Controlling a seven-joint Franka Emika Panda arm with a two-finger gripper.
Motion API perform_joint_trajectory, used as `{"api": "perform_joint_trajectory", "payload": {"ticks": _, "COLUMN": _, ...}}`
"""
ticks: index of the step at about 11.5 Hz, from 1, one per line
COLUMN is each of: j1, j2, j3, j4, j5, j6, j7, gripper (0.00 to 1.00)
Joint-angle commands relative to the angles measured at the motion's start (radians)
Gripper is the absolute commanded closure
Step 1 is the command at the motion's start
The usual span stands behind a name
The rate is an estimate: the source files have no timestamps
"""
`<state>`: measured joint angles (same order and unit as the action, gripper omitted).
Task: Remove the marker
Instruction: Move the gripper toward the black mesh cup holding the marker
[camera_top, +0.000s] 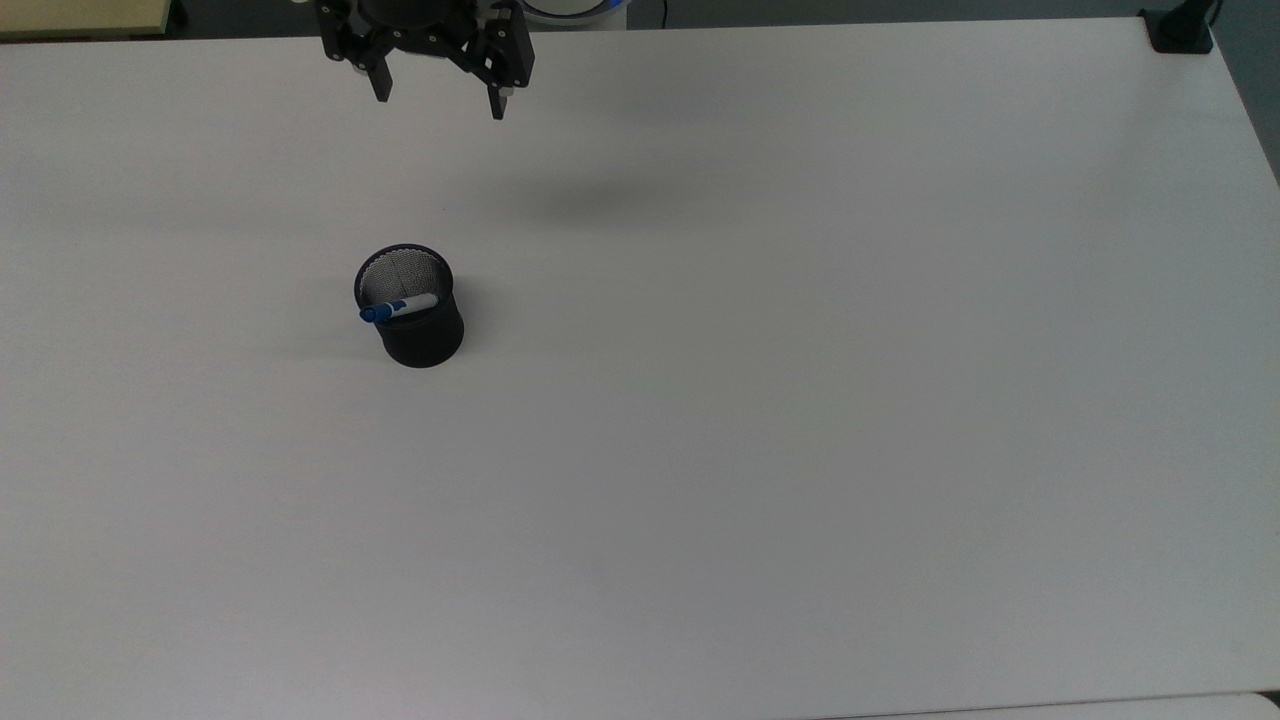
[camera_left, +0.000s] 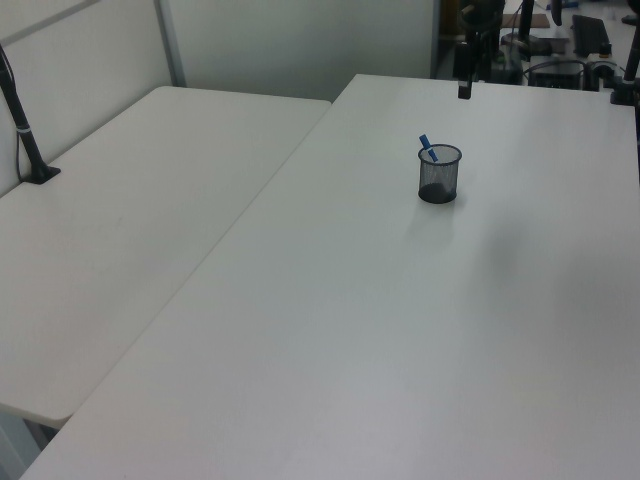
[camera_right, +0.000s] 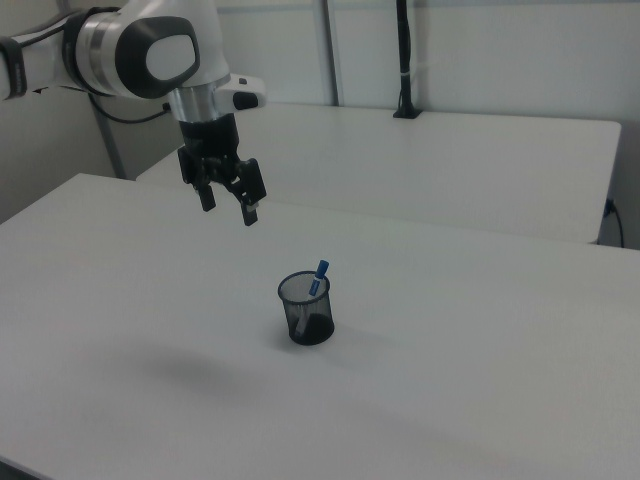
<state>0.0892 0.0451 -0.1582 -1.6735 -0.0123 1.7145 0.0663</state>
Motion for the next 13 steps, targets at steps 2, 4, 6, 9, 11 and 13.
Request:
{"api": "perform_joint_trajectory", "payload": {"ticks": 2, "j1": -0.019, "j2": 0.001, "j3": -0.004, "j4": 0.018, "j5": 0.020, "j6": -0.020, "j7": -0.058, "gripper": 0.00}}
{"api": "perform_joint_trajectory", "payload": {"ticks": 4, "j1": -0.040, "j2": 0.022, "j3": -0.004, "j4": 0.044, "j5": 0.021, "j6": -0.015, "j7": -0.097, "gripper": 0.00}}
{"api": "perform_joint_trajectory", "payload": {"ticks": 6, "j1": -0.065, "j2": 0.051, "j3": -0.004, "j4": 0.041, "j5": 0.015, "j6": 0.077, "j7": -0.099, "gripper": 0.00}}
{"api": "perform_joint_trajectory", "payload": {"ticks": 9, "j1": -0.100, "j2": 0.131, "j3": -0.050, "j4": 0.041, "j5": 0.008, "j6": 0.163, "j7": -0.193, "gripper": 0.00}}
{"api": "perform_joint_trajectory", "payload": {"ticks": 11, "j1": -0.101, "j2": 0.166, "j3": -0.093, "j4": 0.040, "j5": 0.018, "j6": 0.197, "j7": -0.256, "gripper": 0.05}}
{"api": "perform_joint_trajectory", "payload": {"ticks": 13, "j1": -0.101, "j2": 0.185, "j3": -0.106, "j4": 0.038, "j5": 0.023, "j6": 0.209, "j7": -0.266, "gripper": 0.12}}
